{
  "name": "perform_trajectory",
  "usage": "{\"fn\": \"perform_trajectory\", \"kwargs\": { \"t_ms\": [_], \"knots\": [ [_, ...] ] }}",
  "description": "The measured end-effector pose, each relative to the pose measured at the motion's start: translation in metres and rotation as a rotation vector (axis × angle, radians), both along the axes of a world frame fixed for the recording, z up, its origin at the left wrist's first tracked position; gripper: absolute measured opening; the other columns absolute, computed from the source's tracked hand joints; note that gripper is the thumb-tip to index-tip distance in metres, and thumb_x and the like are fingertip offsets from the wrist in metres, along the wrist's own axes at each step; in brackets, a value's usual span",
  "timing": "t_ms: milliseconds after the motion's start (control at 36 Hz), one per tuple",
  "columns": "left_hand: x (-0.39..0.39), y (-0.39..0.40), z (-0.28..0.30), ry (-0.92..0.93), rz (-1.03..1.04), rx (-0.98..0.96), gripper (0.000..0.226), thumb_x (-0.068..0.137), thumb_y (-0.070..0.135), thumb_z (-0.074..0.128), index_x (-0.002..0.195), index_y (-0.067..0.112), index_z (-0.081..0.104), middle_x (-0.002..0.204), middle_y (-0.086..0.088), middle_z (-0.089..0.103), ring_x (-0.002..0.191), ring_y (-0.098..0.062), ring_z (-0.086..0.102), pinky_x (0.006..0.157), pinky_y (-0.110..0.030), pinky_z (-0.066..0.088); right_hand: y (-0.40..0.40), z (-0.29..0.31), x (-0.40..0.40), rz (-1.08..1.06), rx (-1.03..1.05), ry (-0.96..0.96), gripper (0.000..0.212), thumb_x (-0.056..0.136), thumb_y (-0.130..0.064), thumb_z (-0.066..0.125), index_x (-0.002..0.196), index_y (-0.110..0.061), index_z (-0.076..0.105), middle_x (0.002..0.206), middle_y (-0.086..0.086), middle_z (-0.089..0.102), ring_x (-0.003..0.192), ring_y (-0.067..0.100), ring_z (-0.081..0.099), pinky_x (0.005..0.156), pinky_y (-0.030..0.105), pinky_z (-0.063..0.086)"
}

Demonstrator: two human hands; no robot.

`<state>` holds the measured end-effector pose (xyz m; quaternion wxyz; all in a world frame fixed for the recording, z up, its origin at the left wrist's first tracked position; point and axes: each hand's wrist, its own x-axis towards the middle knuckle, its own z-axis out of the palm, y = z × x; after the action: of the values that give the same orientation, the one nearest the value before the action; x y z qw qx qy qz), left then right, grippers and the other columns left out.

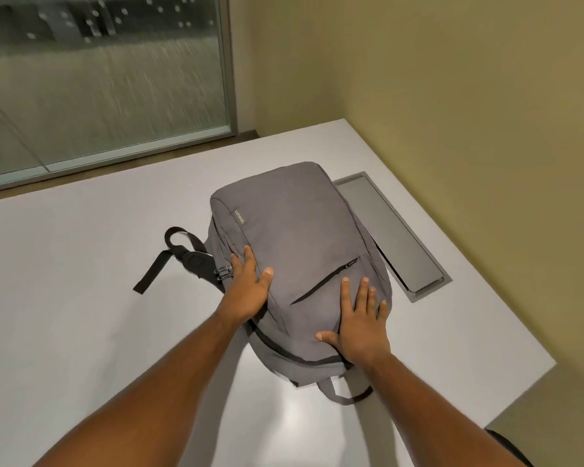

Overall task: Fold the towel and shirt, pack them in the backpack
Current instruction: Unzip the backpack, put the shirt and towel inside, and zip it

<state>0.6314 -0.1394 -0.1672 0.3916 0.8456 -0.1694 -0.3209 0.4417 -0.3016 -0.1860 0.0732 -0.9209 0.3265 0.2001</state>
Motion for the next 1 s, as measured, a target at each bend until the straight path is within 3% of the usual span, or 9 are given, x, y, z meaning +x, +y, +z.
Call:
{"fn": "perform_trajectory", "kwargs": {
  "t_ms": [611,833,1000],
  "knots": [
    [-0.004,-0.198,-0.008,0.039,-0.156,-0.060,0.082,0.106,0.051,0.041,0.162,0.026,-0.015,0.168,-0.008,-0.024,0.158,-0.029,-0.005,0.125,-0.044,0.003,-0.184,-0.003,-0.020,-0.119,-0.069,0.033,0.128,0.082,-0.087,0.048,0.155,-0.023,-0.035,0.164,0.030,-0.024,0.156,0.044,-0.015,0.125,0.060,-0.001],
    [-0.011,-0.236,-0.010,0.058,-0.187,-0.065,0.085,0.105,0.053,0.041,0.161,0.027,-0.018,0.167,-0.008,-0.026,0.158,-0.030,-0.006,0.125,-0.044,0.002,-0.222,-0.005,-0.032,-0.161,-0.051,0.000,0.129,0.082,-0.082,0.055,0.156,-0.026,-0.034,0.165,0.027,-0.025,0.157,0.039,-0.016,0.125,0.061,-0.002],
    [-0.011,-0.245,-0.010,0.047,-0.216,-0.035,0.087,0.104,0.057,0.041,0.161,0.028,-0.017,0.168,-0.008,-0.024,0.158,-0.032,-0.003,0.125,-0.047,0.005,-0.223,-0.001,-0.038,-0.204,-0.042,-0.029,0.118,0.090,-0.077,0.052,0.158,-0.026,-0.029,0.168,0.020,-0.024,0.158,0.034,-0.016,0.126,0.058,-0.002]
  ]
}}
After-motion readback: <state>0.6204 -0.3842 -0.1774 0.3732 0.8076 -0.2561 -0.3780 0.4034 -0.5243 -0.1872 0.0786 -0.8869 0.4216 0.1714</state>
